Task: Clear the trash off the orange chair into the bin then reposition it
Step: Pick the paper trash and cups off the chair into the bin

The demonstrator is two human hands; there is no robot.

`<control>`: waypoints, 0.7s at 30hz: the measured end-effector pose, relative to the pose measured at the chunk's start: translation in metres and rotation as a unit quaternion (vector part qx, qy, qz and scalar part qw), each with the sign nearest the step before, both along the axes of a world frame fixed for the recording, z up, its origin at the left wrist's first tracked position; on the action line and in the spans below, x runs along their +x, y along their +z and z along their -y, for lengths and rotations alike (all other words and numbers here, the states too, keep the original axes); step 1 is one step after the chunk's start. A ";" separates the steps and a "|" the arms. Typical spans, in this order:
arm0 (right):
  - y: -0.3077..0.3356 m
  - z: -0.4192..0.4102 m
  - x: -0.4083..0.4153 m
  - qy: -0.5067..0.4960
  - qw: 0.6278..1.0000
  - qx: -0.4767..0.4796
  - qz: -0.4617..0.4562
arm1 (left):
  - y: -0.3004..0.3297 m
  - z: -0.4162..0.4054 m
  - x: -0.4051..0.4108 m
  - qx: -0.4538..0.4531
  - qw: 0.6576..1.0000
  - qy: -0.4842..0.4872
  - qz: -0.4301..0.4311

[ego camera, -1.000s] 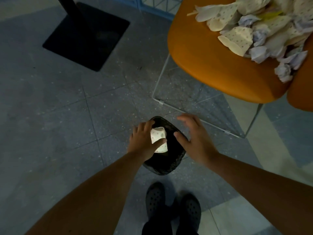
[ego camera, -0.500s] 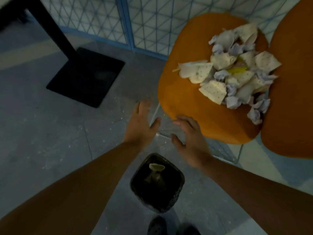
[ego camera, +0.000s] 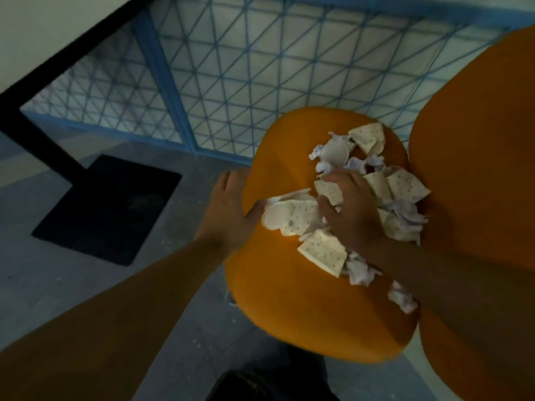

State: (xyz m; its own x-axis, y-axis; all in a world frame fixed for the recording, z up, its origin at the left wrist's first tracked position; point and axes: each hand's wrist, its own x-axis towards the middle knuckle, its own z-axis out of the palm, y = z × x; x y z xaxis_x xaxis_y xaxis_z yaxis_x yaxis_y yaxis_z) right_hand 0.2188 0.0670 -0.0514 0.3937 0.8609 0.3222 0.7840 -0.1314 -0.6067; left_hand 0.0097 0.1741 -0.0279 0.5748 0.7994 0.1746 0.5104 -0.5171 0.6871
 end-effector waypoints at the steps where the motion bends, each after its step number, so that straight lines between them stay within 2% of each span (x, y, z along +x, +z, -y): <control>1: 0.000 -0.011 0.021 -0.011 1.000 -0.001 0.007 | -0.006 -0.011 0.017 0.000 1.000 -0.001 -0.005; 7: -0.010 -0.058 0.140 -0.066 0.997 -0.021 0.027 | -0.029 -0.065 0.131 -0.009 0.999 -0.029 -0.016; 9: -0.017 -0.070 0.173 -0.093 0.994 -0.046 0.027 | -0.035 -0.081 0.170 0.006 0.998 -0.050 -0.027; 12: -0.033 -0.084 0.216 -0.111 0.988 -0.100 0.032 | -0.048 -0.101 0.225 -0.034 0.996 -0.065 -0.050; 17: -0.054 -0.098 0.249 -0.105 0.985 -0.134 0.026 | -0.073 -0.115 0.274 -0.043 0.991 -0.059 -0.111; 21: -0.073 -0.112 0.263 -0.103 0.984 -0.144 0.000 | -0.092 -0.118 0.289 -0.008 0.984 -0.057 -0.168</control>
State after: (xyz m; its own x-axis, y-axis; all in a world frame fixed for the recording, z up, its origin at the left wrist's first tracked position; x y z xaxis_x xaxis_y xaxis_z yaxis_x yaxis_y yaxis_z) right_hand 0.4814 0.1793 -0.1241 0.5687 0.8189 0.0777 0.7236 -0.4531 -0.5207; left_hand 0.2985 0.2922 -0.1194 0.6844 0.7272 -0.0527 0.6489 -0.5746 0.4988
